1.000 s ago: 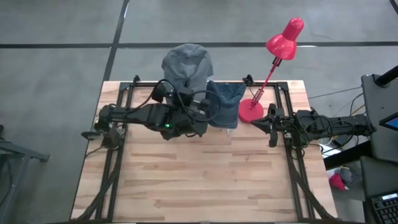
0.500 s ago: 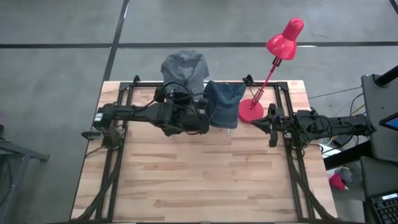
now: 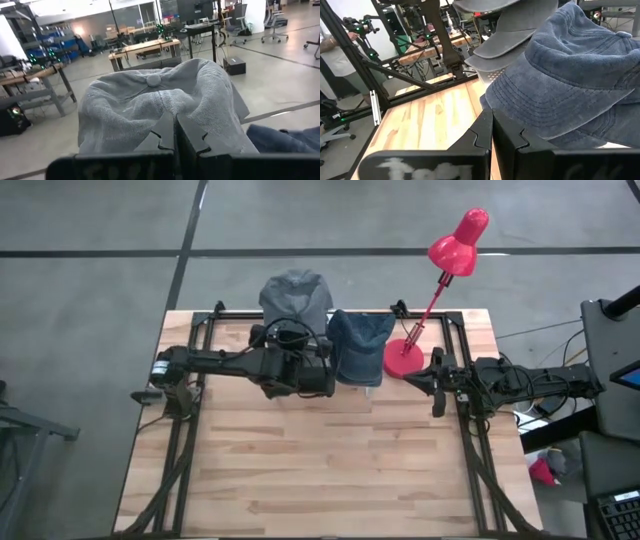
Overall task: Pick & Place hat
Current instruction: Stack the gray cap on top of the gray cap on the shelf
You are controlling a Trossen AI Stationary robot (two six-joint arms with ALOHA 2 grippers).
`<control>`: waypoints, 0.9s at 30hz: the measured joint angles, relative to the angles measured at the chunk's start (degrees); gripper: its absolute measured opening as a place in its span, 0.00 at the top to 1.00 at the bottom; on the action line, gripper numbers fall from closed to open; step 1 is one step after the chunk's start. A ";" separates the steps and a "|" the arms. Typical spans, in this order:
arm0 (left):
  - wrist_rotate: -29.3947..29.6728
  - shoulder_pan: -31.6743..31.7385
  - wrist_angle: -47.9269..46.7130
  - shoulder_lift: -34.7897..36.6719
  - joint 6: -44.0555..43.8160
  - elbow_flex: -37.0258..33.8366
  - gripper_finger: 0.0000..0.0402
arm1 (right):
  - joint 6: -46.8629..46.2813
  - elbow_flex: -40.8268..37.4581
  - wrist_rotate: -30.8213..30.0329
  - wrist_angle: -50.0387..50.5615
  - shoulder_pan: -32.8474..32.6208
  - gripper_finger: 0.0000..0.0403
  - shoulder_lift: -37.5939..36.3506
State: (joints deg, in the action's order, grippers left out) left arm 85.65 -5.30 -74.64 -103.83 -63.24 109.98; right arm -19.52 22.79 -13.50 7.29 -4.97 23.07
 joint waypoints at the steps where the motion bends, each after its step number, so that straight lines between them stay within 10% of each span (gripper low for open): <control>1: -0.34 0.00 0.06 0.00 -0.92 -0.49 1.00 | -0.01 0.00 -0.02 0.00 0.00 0.98 0.02; 27: -8.42 -0.52 0.64 0.00 -6.29 -5.23 0.97 | 0.02 0.00 -0.07 -0.09 0.00 0.98 0.02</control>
State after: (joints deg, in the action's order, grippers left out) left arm 77.23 -5.82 -74.00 -103.83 -69.54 104.75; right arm -19.51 22.79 -13.57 7.20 -4.97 23.09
